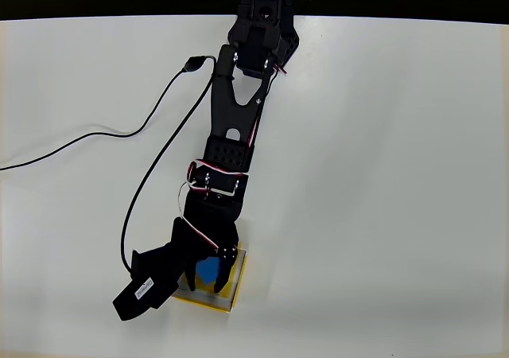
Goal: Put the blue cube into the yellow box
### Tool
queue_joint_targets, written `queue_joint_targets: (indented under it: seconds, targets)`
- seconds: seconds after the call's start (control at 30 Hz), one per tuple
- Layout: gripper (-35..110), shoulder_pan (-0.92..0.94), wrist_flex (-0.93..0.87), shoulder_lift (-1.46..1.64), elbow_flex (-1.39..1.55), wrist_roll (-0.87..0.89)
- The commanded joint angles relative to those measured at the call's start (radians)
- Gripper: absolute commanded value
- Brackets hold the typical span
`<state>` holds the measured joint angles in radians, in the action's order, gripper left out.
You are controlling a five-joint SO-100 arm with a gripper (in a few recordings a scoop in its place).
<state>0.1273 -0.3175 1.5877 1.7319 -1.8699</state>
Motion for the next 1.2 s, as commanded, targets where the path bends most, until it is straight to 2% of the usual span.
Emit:
queue_joint_targets:
  seconds: [0.0,0.1,0.27,0.57,0.73,0.87,1.17]
  targets:
    - [7,-0.018,-0.025,0.325,0.140,-0.021]
    - [0,-0.057,-0.031,0.448,0.296,-0.025]
    - [0,-0.166,-0.069,0.687,0.565,0.006]
    - [0,-0.342,-0.388,1.144,0.945,0.117]
    - [0,-0.313,-0.460,1.491,1.252,0.077]
    - [0,-0.261,-0.598,1.675,1.385,0.060]
    - [0,-0.186,-0.937,1.758,1.414,0.132]
